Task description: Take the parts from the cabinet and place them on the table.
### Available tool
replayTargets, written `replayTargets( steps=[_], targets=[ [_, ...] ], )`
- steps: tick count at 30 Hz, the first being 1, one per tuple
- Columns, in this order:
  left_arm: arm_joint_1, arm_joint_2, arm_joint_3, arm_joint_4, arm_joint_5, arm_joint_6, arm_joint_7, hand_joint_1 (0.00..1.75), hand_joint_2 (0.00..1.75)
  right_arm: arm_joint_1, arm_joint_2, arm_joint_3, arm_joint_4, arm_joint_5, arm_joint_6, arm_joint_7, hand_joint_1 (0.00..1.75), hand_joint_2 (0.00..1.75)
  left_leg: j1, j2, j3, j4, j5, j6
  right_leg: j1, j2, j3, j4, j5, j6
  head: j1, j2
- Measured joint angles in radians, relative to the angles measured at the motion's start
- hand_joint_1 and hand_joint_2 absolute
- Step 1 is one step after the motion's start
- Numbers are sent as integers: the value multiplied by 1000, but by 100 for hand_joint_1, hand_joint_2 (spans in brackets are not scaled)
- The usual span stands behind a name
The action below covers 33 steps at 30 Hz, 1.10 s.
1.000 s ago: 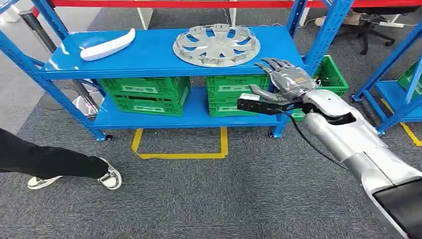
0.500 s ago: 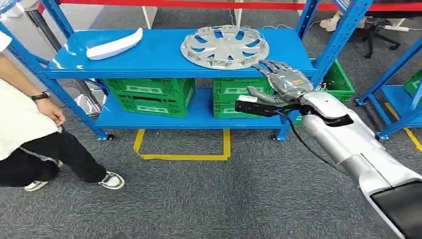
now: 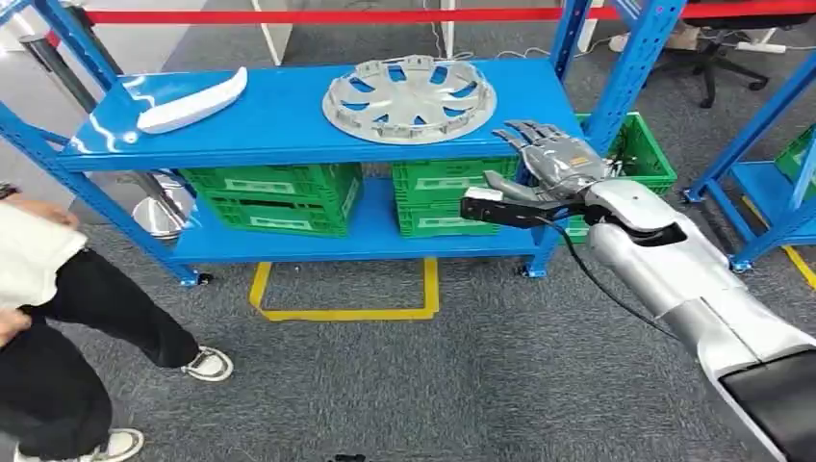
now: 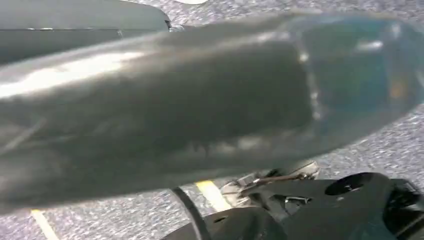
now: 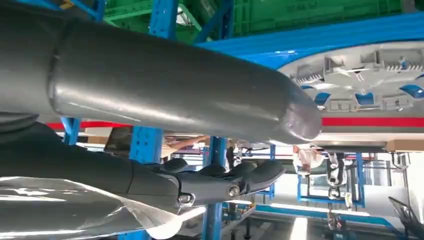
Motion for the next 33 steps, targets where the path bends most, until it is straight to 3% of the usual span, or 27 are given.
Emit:
replayTargets(
  steps=[1, 3, 6, 7, 8, 9, 11, 12, 13, 14, 16, 17, 18, 19, 21, 23, 24, 27, 28, 29, 31, 32, 33],
  targets=[
    [0, 0, 0, 0, 0, 0, 0, 0, 0, -1, 0, 0, 0, 0, 0, -1, 0, 0, -5, 0, 28, -95, 62, 10, 0, 0, 11, -1, -9, 1, 1, 0],
    [0, 4, 0, 0, -1, 0, 0, 0, 0, 3, 0, 2, 2, 0, -2, -4, 0, 0, -15, -1, 49, -138, 62, 24, 3, 3, 16, -6, -20, 10, 2, 0],
    [-1, 7, 0, 0, -3, 0, 0, 0, 0, 15, 1, 4, 2, 2, -3, -7, 0, 0, -20, 0, 62, -160, 37, 43, -2, -1, 18, -20, -23, 29, 0, 0],
    [-2, 7, 0, 0, -3, 0, 0, 0, 0, 15, 1, 2, -3, 2, -4, -8, 0, 0, -10, 2, 84, -198, 31, 46, 2, -3, 17, -22, -34, 35, 1, 0],
    [-1, 5, -1, 0, -4, 0, 0, 0, 0, 14, 1, 0, -5, 2, -5, -8, 0, 0, -10, 2, 94, -208, 32, 44, 1, -4, 6, -2, -44, 34, 6, 0],
    [-1, 6, -1, 0, -5, 0, 0, 0, 0, 12, 1, -1, -4, 1, -6, -8, 0, 0, -10, 2, 102, -215, 30, 46, 2, -1, -25, 53, -64, 32, 8, 0],
    [-3, 6, -1, 0, -5, -1, 0, 0, 0, 23, 1, 3, -4, 1, -5, -8, 0, 0, -9, 1, 110, -217, 20, 49, 2, 2, -128, 216, -109, 30, 6, 0],
    [-3, 6, -1, 0, -5, -1, 0, 0, 0, 35, 0, 5, -3, 1, -5, -9, 0, 0, -9, 0, 115, -216, 13, 49, 2, 3, -180, 280, -115, 33, 7, 0],
    [-1, 5, -1, 0, -6, -2, 0, 0, 0, 44, 0, 5, -1, 1, -5, -8, 0, 0, -8, -3, 123, -216, 6, 47, 1, 3, -207, 292, -93, 36, 6, 0],
    [1, 5, -1, 0, -6, -2, 0, 0, 0, 48, 0, 5, 0, 1, -5, -8, 0, 0, -6, -4, 131, -214, -1, 44, -1, 2, -210, 259, -49, 42, 7, 0],
    [2, 5, -1, 0, -6, -2, 0, 0, 0, 44, 0, 5, 0, 1, -5, -8, 0, 0, -1, -5, 153, -206, -23, 33, -10, -2, -156, 96, 76, 55, 7, 0],
    [2, 5, -1, 0, -6, -2, 0, 0, 0, 43, 0, 5, 0, 1, -5, -8, 0, 0, 0, -4, 162, -201, -40, 25, -13, -8, -128, 33, 98, 64, 7, 0],
    [-1, 10, -1, 0, -6, -2, 0, 0, 0, 38, 1, 6, 1, 1, -5, -8, 0, 0, -6, -6, 162, -192, -48, 17, -6, -8, -103, 18, 82, 62, 11, 0],
    [-3, 9, -1, 0, -6, -2, 0, 0, 0, 37, 2, 7, 1, 1, -4, -9, 0, 0, -5, -6, 159, -192, -49, 15, -5, -7, -94, 8, 63, 38, 10, 0],
    [-3, 7, -1, 0, -6, -2, 0, 0, 0, 37, 2, 7, 0, 3, -3, -9, 0, 0, -4, -5, 166, -194, -52, 9, -1, -4, -94, 8, 57, 23, 5, 0],
    [-3, 6, -3, 0, -6, -2, 0, 0, 0, 32, 2, 2, -2, 3, -3, -8, 0, 0, -2, -2, 161, -167, -69, -1, -8, -1, -71, 2, 48, 10, 4, 0],
    [-4, 6, -5, 0, -6, -1, 0, 0, 0, 30, 2, 1, -2, 3, -3, -8, 0, 0, -1, -1, 138, -115, -81, -7, -8, -2, -60, 1, 40, 2, 3, 0],
    [-4, 6, -8, 0, -6, -1, 0, 0, 0, 34, 4, 5, -2, 3, -2, -10, 0, 0, 1, 0, -7, 115, -133, -14, -6, -1, -26, 1, 12, 0, 3, 0],
    [-1, 5, -8, 0, -7, -1, 0, 0, 0, 36, 4, 6, -1, 3, -2, -10, 0, 0, 0, 0, -36, 136, -118, -11, -6, 1, -12, 1, 2, 0, 2, 0],
    [1, 5, -9, 1, -8, -1, 0, 0, 0, 36, 4, 7, -1, 3, -2, -12, 0, 0, 0, -1, -41, 111, -78, -7, -5, 2, 3, 1, -9, 0, 3, 0],
    [2, 6, -9, 1, -9, -1, 2, 0, 0, 36, 9, 7, -1, -4, 1, -23, 0, 0, -8, -1, -4, -41, 50, 10, -5, 4, 35, 0, -33, 3, 3, 0],
    [2, 8, -10, 1, -9, -1, 2, 0, 0, 38, 12, 8, -1, -9, 1, -31, 0, 0, -16, -1, 16, -124, 99, 22, -6, 4, 45, -2, -44, 6, 3, 0],
    [0, 10, -10, 1, -10, -1, 3, 0, 0, 42, 15, 9, 0, -14, 2, -37, 0, 0, -21, -2, 28, -114, 83, 32, -5, 4, 46, -12, -49, 10, 4, 0]
  ],
)
